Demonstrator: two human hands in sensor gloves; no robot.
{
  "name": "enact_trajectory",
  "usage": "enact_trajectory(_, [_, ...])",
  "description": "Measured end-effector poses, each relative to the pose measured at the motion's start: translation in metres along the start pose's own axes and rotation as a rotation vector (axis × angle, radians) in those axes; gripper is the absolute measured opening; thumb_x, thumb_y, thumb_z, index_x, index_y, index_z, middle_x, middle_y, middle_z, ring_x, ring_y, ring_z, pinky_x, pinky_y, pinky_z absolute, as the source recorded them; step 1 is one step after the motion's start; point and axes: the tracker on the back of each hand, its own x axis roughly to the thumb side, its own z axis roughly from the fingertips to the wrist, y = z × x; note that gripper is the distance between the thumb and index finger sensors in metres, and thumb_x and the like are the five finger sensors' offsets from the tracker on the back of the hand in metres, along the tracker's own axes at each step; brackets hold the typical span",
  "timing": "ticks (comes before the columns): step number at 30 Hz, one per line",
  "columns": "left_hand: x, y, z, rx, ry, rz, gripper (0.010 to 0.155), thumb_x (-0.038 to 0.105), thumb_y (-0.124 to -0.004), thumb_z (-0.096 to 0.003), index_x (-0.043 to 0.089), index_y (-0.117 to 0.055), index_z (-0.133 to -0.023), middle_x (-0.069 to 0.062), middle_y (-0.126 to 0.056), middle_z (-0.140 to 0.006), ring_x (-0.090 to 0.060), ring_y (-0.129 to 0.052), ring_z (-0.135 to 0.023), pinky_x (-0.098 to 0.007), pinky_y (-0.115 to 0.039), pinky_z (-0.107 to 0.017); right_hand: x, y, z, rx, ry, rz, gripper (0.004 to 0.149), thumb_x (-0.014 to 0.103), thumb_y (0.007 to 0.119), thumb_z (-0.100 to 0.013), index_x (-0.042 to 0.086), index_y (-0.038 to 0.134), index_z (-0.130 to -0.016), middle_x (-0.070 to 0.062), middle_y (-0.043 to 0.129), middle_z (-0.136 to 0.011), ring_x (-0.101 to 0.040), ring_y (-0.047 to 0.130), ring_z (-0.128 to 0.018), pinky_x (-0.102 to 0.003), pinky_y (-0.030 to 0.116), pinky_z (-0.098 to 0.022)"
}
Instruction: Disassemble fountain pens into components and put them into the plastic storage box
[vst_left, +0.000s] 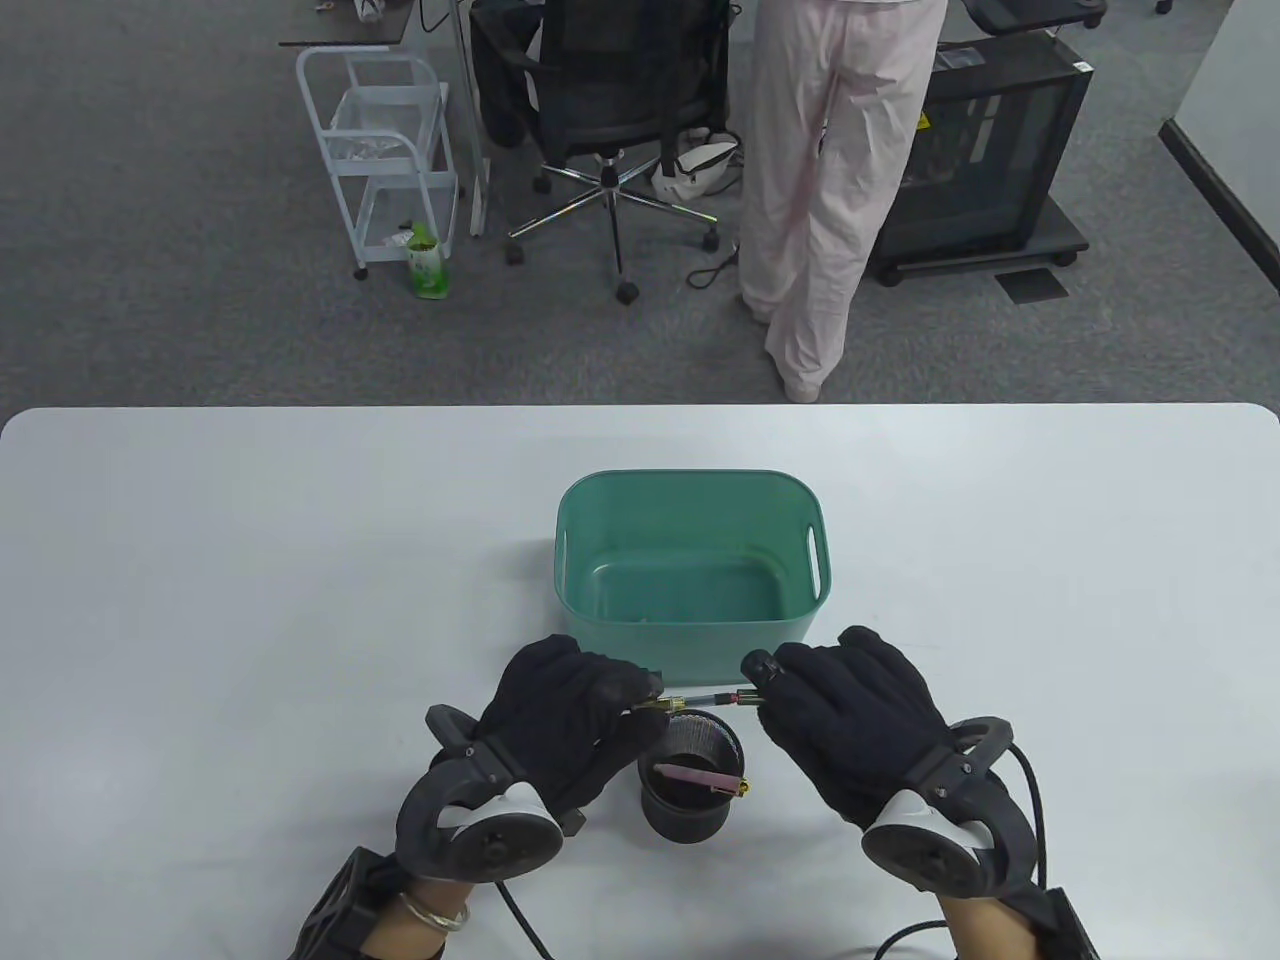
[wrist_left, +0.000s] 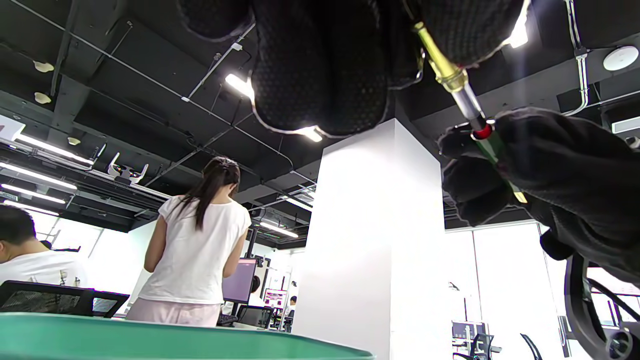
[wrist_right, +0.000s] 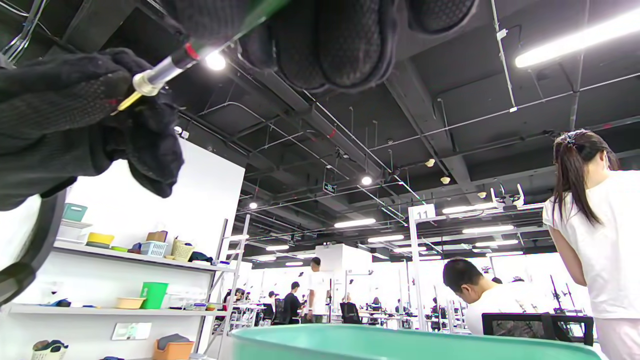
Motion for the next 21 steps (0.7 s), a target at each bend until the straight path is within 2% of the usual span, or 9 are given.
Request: enact_trajectory(21, [-0.005,0.004,0.001,0.014,0.032,-0.01,0.045,0.049,-0.068,-0.0649,0.014,-0.081,-0.091,-0.005,-0.099,-0.081,-0.023,-0.097,-0.071,-0.051,-0.063,-0.075,-0.011,-0.01,0.001,-0.041,0.048,0.012,0.044,0.046,0.069,-0.057,0.032,0.077,-0.098,0.006,0.081,-0.094,-0.013,0.085,-0.079,-0.046,0.06,-0.077])
